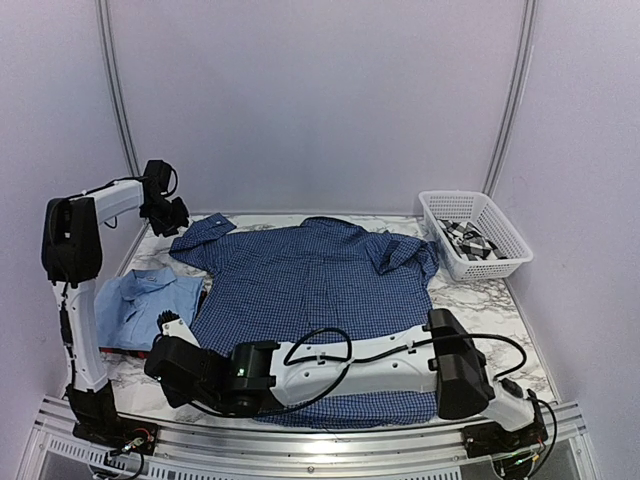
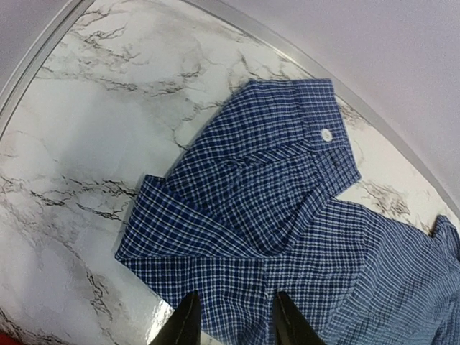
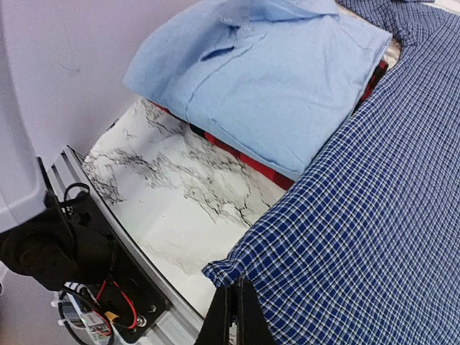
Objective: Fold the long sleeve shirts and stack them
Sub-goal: Pick up the corner of the shirt from the center of the board, then pick up the sleeve from the corner of the board.
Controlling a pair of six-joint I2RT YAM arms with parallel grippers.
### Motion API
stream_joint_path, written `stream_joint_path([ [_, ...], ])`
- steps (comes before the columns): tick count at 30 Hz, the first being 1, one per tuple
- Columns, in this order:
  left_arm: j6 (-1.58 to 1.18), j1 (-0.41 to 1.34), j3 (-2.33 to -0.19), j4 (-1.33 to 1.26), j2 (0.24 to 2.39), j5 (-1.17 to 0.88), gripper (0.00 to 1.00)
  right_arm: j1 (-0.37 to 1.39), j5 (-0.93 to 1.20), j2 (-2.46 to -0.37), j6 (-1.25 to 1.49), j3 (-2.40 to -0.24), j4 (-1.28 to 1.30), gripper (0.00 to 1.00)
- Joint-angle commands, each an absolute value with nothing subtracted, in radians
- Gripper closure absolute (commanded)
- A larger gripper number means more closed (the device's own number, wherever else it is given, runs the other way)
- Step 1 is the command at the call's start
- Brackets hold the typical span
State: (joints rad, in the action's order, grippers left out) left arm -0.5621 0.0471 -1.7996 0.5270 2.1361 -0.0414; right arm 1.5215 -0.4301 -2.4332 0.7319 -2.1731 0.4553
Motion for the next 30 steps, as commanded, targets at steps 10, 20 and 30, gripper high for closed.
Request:
stream_joint_path([
  [10,-0.504,0.010,-1.955,0.608,2.344,0.037,0.51,1.512,-0.448,-2.353,0.749,-2.144,0.435,1.00],
  [20,-0.521,0.011,-2.005,0.608,2.393,0.035,0.77,1.506,-0.449,-2.323,0.772,-2.085,0.431,1.00],
  [30,-0.527,0.024,-2.039,0.604,2.347,0.003,1.00,1.502,-0.476,-2.234,0.836,-1.905,0.362,1.00],
])
